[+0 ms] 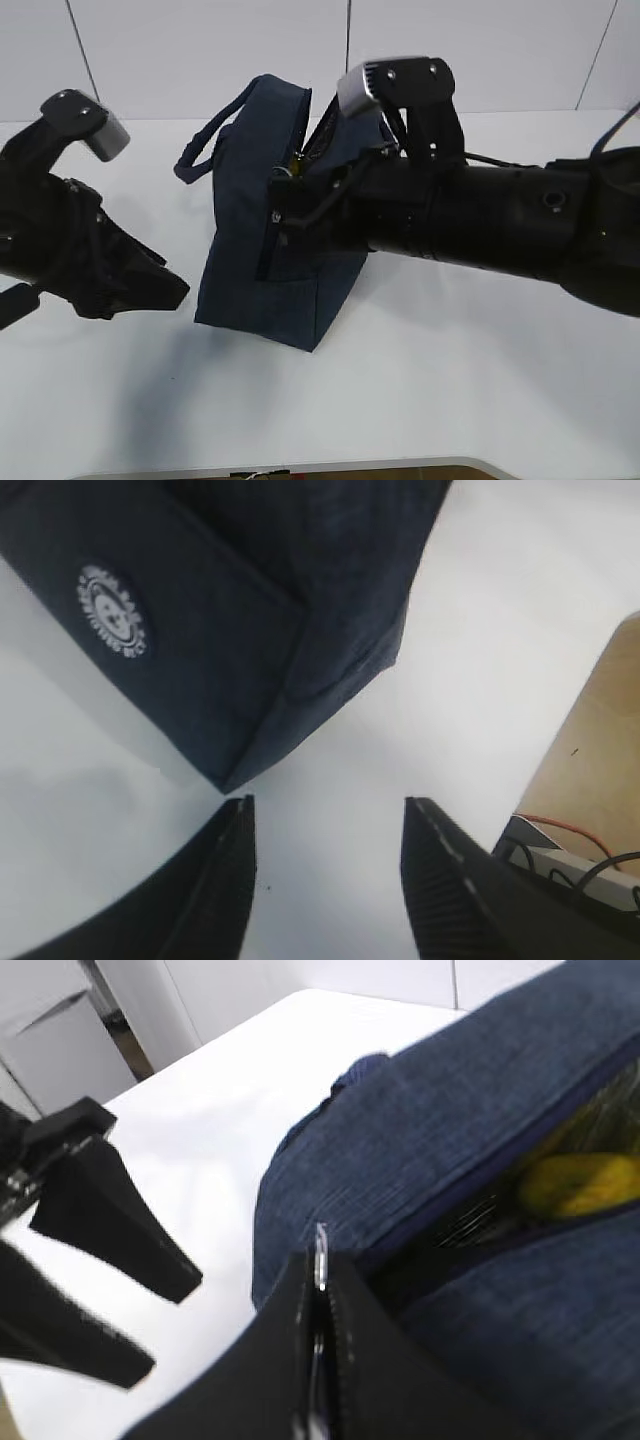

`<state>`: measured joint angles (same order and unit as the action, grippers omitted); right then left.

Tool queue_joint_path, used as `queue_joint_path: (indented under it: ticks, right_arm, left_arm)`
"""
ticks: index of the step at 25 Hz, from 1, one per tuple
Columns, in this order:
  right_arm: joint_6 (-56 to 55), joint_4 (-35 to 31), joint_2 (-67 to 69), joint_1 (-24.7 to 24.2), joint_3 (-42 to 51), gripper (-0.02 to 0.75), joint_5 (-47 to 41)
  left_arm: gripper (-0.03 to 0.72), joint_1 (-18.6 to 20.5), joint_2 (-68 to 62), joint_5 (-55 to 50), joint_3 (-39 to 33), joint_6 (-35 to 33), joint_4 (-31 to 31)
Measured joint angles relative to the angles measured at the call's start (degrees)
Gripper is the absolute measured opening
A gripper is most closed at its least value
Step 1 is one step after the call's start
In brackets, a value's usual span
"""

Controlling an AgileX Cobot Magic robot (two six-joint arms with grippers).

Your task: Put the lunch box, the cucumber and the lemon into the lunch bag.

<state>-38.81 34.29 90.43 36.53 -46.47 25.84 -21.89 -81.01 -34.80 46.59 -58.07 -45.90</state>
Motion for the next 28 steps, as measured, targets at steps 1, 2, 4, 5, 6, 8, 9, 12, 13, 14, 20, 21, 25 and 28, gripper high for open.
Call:
queue_joint_path:
  ticks: [1,2,4,5,6,8,9,12,13,14,20,21,25,28]
  right_arm:
    - [0.0,0.7,0.0,0.0,-1.1,0.005,-1.3]
    - [0.0,1.3,0.0,0.0,-2.1,0.005,-2.1]
    - [0.0,2.4,0.0,0.0,-3.6,0.005,-3.5]
    - [0.0,2.9,0.0,0.0,-4.2,0.005,-3.8]
    - [0.0,3.0,0.0,0.0,-4.6,0.005,-3.8]
    - [-0.2,3.2,0.0,0.0,-5.3,0.005,-4.5]
    - [-0.4,3.4,0.0,0.0,-5.7,0.005,-5.0]
    - [-0.6,3.8,0.0,0.0,-6.2,0.005,-6.0]
    - [-0.7,3.9,0.0,0.0,-6.1,0.005,-6.1]
    - [-0.8,3.9,0.0,0.0,-6.1,0.005,-6.3]
    - [-0.9,4.0,0.0,0.0,-6.3,0.005,-6.5]
    - [-0.9,4.0,0.0,0.0,-6.5,0.005,-7.0]
    - [-0.9,4.9,0.0,0.0,-9.3,0.005,-11.1]
    - [-0.9,7.2,0.0,0.0,-12.3,0.005,-15.4]
  left_arm:
    - [0.355,-0.6,-0.6,0.9,0.0,-0.6,-0.5]
    - [0.359,-1.3,-1.0,1.8,0.0,-1.2,-1.2]
    - [0.363,-2.4,-2.3,4.5,0.0,-2.6,-2.7]
    - [0.364,-2.8,-2.8,6.0,0.0,-3.7,-3.7]
    - [0.365,-3.1,-3.6,7.2,0.0,-4.9,-4.8]
    - [0.365,-3.5,-5.3,9.2,0.0,-8.0,-8.2]
    - [0.365,-3.5,-6.1,9.9,0.0,-9.9,-9.8]
    - [0.358,-3.6,-8.7,11.9,0.0,-15.5,-15.6]
    - [0.340,-3.8,-9.0,12.4,0.0,-16.8,-16.9]
    - [0.311,-3.8,-9.4,12.8,0.0,-17.6,-18.0]
    - [0.014,-3.8,-9.7,13.2,0.0,-19.0,-19.2]
    - [0.003,-3.8,-9.7,13.3,0.0,-19.0,-19.3]
    - [-0.006,-3.8,-9.7,12.1,0.0,-19.1,-19.7]
    - [-0.009,-3.8,-9.7,10.4,0.0,-19.1,-19.9]
